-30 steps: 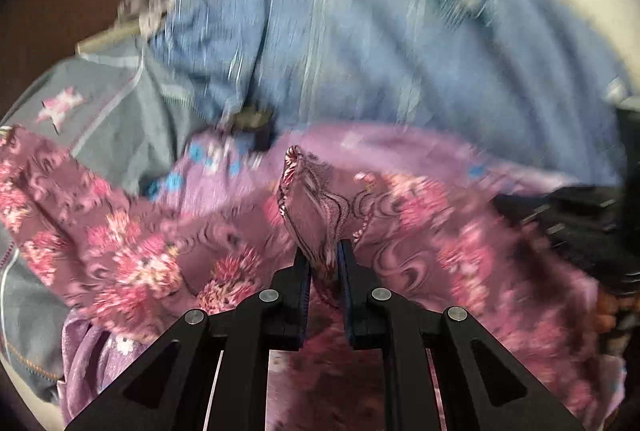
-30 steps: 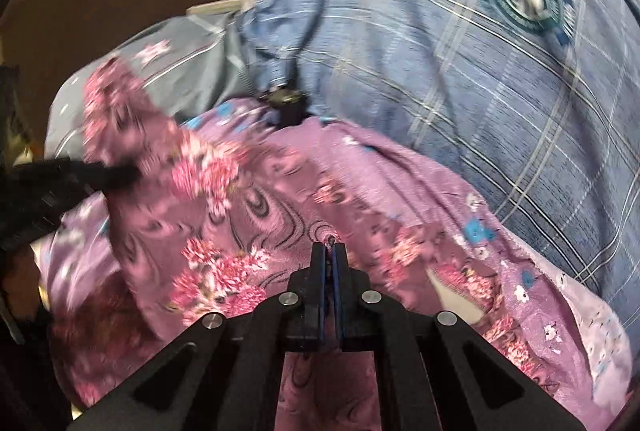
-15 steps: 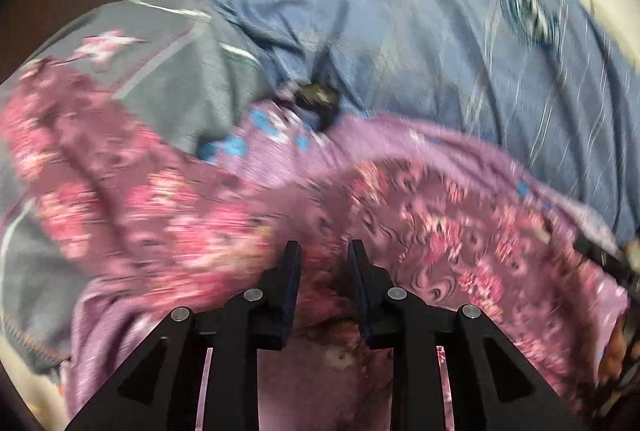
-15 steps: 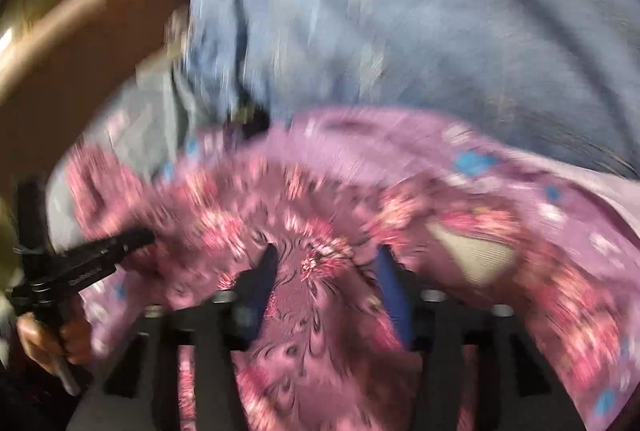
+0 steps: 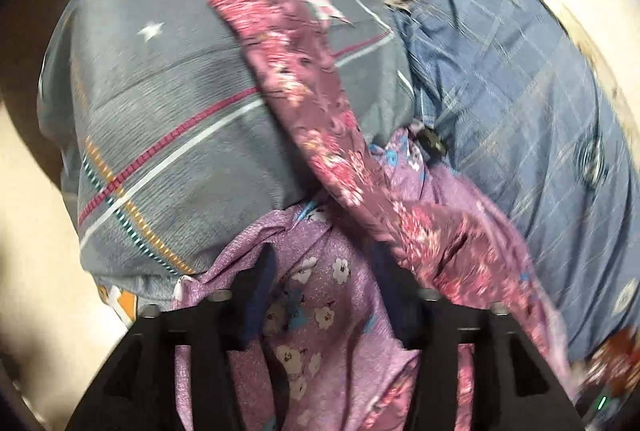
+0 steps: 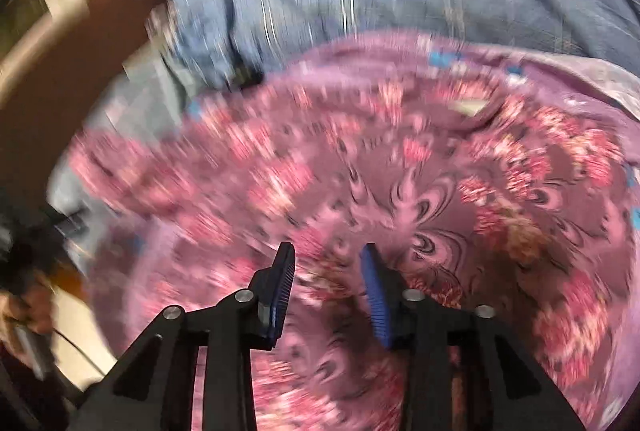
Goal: Fold small clothes
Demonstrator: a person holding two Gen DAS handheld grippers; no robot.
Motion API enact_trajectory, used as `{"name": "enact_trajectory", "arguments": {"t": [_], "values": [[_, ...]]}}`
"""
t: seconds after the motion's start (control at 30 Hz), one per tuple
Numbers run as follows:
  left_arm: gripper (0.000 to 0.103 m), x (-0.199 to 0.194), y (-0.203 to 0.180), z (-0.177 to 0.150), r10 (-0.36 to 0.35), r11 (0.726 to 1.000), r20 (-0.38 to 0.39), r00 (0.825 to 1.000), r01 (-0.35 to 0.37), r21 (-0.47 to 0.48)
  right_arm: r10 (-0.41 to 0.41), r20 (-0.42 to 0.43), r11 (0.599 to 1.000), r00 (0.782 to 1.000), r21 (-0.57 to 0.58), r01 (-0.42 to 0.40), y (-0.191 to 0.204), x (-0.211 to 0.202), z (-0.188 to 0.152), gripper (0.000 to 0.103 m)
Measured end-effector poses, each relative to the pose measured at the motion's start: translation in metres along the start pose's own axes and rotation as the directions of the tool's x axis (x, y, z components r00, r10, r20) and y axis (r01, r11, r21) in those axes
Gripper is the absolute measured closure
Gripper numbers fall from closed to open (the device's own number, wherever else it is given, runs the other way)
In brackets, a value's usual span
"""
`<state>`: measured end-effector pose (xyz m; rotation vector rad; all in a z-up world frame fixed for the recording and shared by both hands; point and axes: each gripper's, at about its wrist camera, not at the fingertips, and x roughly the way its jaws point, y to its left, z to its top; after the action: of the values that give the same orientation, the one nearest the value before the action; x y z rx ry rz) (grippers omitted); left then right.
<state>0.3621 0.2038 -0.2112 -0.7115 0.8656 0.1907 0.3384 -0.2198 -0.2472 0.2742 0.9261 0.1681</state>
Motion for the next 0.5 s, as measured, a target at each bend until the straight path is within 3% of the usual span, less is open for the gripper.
{"name": "enact_trajectory", "arguments": {"t": [0.1, 0.2, 0.4, 0.43, 0.5], "values": [[0.047, 0.003, 0.008, 0.007, -0.007, 0.999, 0.007, 1.000, 0.007, -0.039, 0.057, 0.050, 0.998, 0.997, 0.001, -0.057, 0.000, -0.014, -0.007, 0.062], [0.047, 0.020, 0.008, 0.016, -0.020, 0.998, -0.025, 0.999, 0.018, -0.064, 0.052, 0.045, 0.999, 0.998, -0.001, -0.052, -0.004, -0.011, -0.009, 0.062], [0.049, 0.091, 0.006, 0.055, -0.029, 0.988, -0.078, 0.997, 0.017, -0.155, 0.059, 0.054, 0.998, 0.997, 0.018, -0.060, -0.009, -0.005, -0.006, 0.062], [0.052, 0.098, 0.006, 0.059, -0.025, 0.987, -0.080, 0.997, 0.011, -0.163, 0.062, 0.061, 0.998, 0.996, 0.021, -0.064, -0.010, -0.005, -0.005, 0.062], [0.088, 0.110, 0.004, 0.070, 0.009, 0.985, -0.073, 0.997, -0.021, -0.169, 0.061, 0.071, 0.998, 0.996, 0.015, -0.062, -0.010, -0.005, -0.004, 0.063]]}}
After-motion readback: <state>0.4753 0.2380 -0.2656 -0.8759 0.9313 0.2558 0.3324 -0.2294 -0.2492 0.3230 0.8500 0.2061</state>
